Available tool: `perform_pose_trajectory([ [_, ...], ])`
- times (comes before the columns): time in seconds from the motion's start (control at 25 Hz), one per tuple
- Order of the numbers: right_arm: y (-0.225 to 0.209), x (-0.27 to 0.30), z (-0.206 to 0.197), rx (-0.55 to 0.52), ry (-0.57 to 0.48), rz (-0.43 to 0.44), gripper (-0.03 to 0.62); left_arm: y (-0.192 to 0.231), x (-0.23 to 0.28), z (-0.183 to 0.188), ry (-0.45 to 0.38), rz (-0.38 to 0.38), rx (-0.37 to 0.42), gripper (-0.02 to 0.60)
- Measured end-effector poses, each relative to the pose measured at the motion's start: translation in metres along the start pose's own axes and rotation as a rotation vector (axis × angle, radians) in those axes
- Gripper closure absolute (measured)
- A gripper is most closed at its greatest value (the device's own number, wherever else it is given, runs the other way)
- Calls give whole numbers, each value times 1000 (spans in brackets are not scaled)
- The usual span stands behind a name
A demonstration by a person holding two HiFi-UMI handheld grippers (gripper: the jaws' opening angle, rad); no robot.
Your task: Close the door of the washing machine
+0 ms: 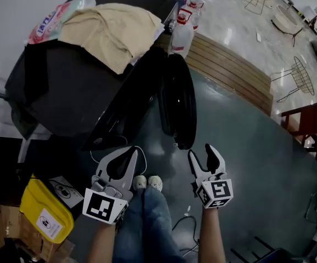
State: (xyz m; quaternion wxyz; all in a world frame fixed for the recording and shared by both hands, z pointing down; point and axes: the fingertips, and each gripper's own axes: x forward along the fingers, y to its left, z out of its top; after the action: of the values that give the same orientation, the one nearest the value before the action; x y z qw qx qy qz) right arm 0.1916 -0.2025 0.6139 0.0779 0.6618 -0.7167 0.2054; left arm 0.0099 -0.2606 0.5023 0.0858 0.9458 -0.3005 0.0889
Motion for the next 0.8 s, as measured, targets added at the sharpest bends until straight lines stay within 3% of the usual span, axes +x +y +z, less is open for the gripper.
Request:
perform_pose_trajectory([
  [0.16,-29,40,-63,3,44,-25,350,6,24,-61,23,-7,-23,583],
  [0.32,-44,64,-97,6,83,-33,397,5,31,-94,51,-13,-56,583],
  [0.48,-46,82,-104,-23,108,-21,443,4,35,-103,59,-14,-72,583],
  [0.56,-47,86,-105,-51,127,-32,499,5,36,-105,65,-20,-66,581],
  [0.8,-39,87,-105,-47,154,-44,505,8,32,-103,64,-12,-79,583],
])
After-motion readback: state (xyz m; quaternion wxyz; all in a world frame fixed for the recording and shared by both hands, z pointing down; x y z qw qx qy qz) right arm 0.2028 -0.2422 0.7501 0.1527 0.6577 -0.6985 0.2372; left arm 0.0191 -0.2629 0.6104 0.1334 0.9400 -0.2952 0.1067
